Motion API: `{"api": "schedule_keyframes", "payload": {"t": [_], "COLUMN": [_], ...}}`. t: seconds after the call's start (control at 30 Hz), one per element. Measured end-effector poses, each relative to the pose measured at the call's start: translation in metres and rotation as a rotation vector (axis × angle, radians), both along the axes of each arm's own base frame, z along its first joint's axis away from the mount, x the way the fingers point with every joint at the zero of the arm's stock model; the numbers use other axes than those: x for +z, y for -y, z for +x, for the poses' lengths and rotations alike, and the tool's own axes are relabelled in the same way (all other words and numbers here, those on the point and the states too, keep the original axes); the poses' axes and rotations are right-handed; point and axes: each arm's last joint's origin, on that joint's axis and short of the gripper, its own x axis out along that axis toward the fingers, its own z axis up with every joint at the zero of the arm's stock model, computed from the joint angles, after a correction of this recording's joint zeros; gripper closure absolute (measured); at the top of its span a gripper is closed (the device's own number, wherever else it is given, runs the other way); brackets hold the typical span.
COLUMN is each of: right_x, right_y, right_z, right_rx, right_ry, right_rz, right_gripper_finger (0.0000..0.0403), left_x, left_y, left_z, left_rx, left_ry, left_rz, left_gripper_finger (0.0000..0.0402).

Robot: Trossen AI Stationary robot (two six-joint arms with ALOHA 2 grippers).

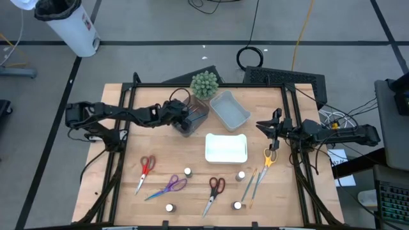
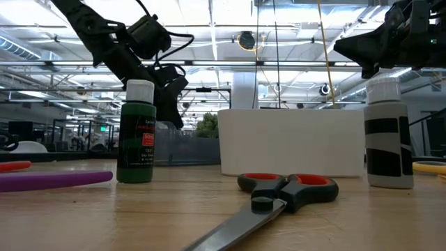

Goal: Pick & Place Paint Supplies
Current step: Put the blue paint brush into the black bin

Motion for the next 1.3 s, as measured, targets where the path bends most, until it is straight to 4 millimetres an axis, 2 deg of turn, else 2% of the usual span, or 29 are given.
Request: {"api": "schedule_keyframes", "payload": {"t": [0.17, 0.53, 0.73, 0.93, 1.03, 1.13, 1.3], "right_x": [0.000, 0.000, 0.000, 0.000, 0.004, 0.006, 0.014], "right_y": [0.000, 0.000, 0.002, 0.001, -0.003, -0.009, -0.029], "right_z": [0.000, 0.000, 0.000, 0.000, 0.001, 0.006, 0.023], "right_rx": [0.000, -0.005, -0.051, -0.039, 0.055, 0.131, 0.265], "right_ry": [-0.001, -0.002, -0.001, 0.007, 0.053, 0.038, -0.121], "right_rz": [0.000, 0.001, 0.019, 0.037, 0.028, 0.031, 0.022], "right_gripper_finger": [0.0353, 0.0353, 0.0353, 0.0351, 0.0333, 0.0294, 0.0222], "left_x": [0.000, 0.000, 0.000, 0.005, 0.005, 0.005, 0.007], "left_y": [0.000, 0.000, 0.007, 0.009, 0.009, 0.010, 0.010], "left_z": [0.000, 0.000, 0.002, 0.006, 0.007, 0.007, 0.009], "left_rx": [0.002, 0.000, -0.067, -0.073, -0.081, -0.097, -0.087], "left_ry": [0.000, -0.001, -0.010, 0.043, 0.046, 0.067, 0.113], "left_rz": [-0.002, -0.001, 0.005, 0.033, 0.031, -0.004, -0.028], "left_gripper_finger": [0.0317, 0.0314, 0.0313, 0.0313, 0.0313, 0.0302, 0.0232]}}
